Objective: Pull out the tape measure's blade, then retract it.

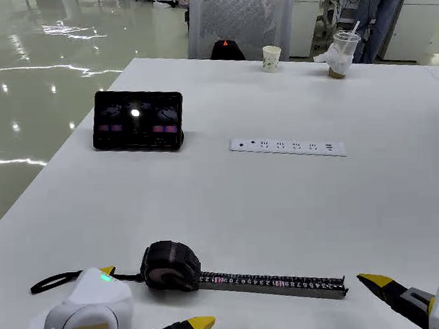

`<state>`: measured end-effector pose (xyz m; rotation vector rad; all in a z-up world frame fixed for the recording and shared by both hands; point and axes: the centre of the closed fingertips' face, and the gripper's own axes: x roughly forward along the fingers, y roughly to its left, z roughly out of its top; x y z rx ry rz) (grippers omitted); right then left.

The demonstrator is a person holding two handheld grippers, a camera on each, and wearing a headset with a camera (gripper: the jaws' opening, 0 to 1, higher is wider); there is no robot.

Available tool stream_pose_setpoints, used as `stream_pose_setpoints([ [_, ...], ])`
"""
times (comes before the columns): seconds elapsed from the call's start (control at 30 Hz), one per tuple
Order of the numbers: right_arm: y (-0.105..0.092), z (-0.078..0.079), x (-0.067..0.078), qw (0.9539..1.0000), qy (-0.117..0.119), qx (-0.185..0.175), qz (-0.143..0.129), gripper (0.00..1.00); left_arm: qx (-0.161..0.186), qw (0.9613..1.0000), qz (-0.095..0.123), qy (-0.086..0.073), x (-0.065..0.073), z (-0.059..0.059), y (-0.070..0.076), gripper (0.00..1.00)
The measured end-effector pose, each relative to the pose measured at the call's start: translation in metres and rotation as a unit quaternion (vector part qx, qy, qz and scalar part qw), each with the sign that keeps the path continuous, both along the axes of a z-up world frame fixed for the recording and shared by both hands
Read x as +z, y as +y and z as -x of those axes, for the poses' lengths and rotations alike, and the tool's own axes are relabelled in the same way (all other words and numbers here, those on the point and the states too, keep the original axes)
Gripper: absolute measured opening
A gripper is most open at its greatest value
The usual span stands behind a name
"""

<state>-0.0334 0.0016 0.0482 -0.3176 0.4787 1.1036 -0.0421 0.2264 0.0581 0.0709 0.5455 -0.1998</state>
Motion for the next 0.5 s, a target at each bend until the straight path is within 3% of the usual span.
stream_pose_setpoints([
  [0.3, -0.003, -0.011, -0.005, 0.9993, -0.009, 0.027, 0.023, 0.79, 0.010, 0.9999, 0.000, -0.003, -0.001, -0.017, 0.005, 0.96],
  [0.5, -0.005, -0.018, -0.010, 0.9982, -0.012, 0.046, 0.038, 0.75, 0.024, 0.9997, 0.008, 0.001, -0.005, -0.023, 0.010, 0.93],
])
